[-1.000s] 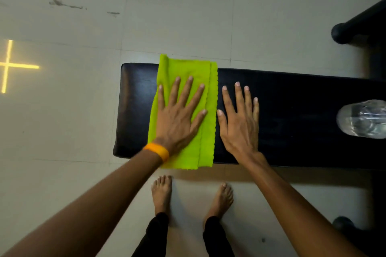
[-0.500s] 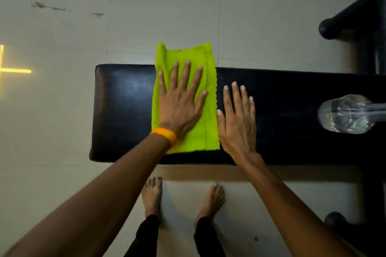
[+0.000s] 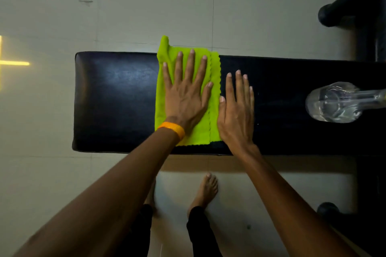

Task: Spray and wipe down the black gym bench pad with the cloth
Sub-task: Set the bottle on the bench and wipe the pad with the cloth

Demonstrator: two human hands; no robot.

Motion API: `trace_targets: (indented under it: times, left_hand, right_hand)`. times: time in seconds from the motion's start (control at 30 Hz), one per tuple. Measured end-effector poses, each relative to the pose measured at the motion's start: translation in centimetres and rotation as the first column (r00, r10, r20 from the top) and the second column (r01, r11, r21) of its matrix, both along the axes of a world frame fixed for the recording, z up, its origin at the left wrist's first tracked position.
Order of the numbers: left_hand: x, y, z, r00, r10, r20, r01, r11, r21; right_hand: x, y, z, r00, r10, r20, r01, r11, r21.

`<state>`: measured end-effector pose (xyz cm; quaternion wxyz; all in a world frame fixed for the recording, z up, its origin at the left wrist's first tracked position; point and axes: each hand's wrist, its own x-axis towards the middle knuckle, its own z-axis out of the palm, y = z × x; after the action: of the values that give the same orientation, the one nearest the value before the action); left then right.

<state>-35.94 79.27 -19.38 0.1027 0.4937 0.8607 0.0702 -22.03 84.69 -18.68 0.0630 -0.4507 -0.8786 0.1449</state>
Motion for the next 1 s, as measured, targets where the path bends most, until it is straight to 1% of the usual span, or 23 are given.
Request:
trace_targets:
  times: [0.07, 0.13, 0.3, 0.4, 0.47, 0.57, 0.63, 0.73, 0.8, 0.87, 0.93, 0.97, 1.0]
  left_hand:
    - [2.1, -1.8, 0.2, 0.998, -0.067, -0.001, 0.067, 0.998, 0.009]
    - [4.0, -4.3, 0.6, 0.992, -0.126, 0.001, 0.126, 0.992, 0.008]
    - [4.1, -4.0, 0.4, 0.995, -0.101, 0.014, 0.102, 0.995, -0.019]
    - [3.7, -4.2, 1.0, 0.988, -0.137, 0.067, 0.136, 0.99, 0.026]
    - [2.4, -4.9, 1.3, 0.989, -0.115, 0.091, 0.107, 0.99, 0.093]
    - [-1.6, -6.4, 1.2, 0.998, 0.019, 0.055, -0.027, 0.989, 0.145]
    - [-4.4, -7.3, 0.7, 0.997, 0.062, 0.05, -0.067, 0.992, 0.109]
    - [-6.2, -7.9, 0.1, 1.0, -0.001, 0.032, 0.0, 1.0, 0.026]
    - [-5.8, -8.0, 0.0, 0.999, -0.051, -0.01, 0.051, 0.999, -0.006]
    - [-5.5, -8.0, 0.0, 0.997, -0.062, -0.045, 0.06, 0.997, -0.04]
    - [-5.4, -8.0, 0.0, 0.996, -0.056, -0.072, 0.052, 0.997, -0.056]
    - [-5.5, -7.9, 0.1, 0.996, -0.056, -0.075, 0.052, 0.997, -0.06]
    - [-5.5, -7.9, 0.1, 0.996, -0.059, -0.071, 0.055, 0.996, -0.065]
  right_hand:
    - [0.3, 0.1, 0.1, 1.0, -0.018, -0.014, 0.018, 1.0, -0.006]
    - [0.8, 0.1, 0.2, 1.0, -0.001, -0.015, 0.001, 1.0, -0.01]
    - [1.8, 0.4, 0.4, 0.999, 0.014, -0.05, -0.015, 0.999, -0.029]
    - [0.9, -0.2, 1.1, 0.995, -0.037, -0.09, 0.035, 0.999, -0.027]
    - [-0.4, -1.7, 1.6, 0.99, -0.053, -0.128, 0.051, 0.999, -0.017]
    - [-3.1, -4.2, 1.9, 0.987, -0.005, -0.159, -0.001, 0.999, -0.036]
    - [-5.2, -5.4, 1.7, 0.995, 0.042, -0.087, -0.047, 0.997, -0.059]
    - [-7.0, -5.3, 0.9, 0.991, 0.116, 0.07, -0.113, 0.993, -0.042]
    - [-6.1, -3.1, 0.3, 0.983, 0.128, 0.128, -0.128, 0.992, -0.009]
    - [-4.1, 0.5, 0.0, 0.984, 0.043, 0.171, -0.05, 0.998, 0.038]
    - [-2.3, 3.0, 0.3, 0.972, -0.115, 0.205, 0.104, 0.993, 0.064]
    - [-2.0, 2.7, 0.5, 0.961, -0.169, 0.22, 0.157, 0.985, 0.071]
    - [-2.0, 1.7, 0.6, 0.958, -0.164, 0.235, 0.152, 0.986, 0.069]
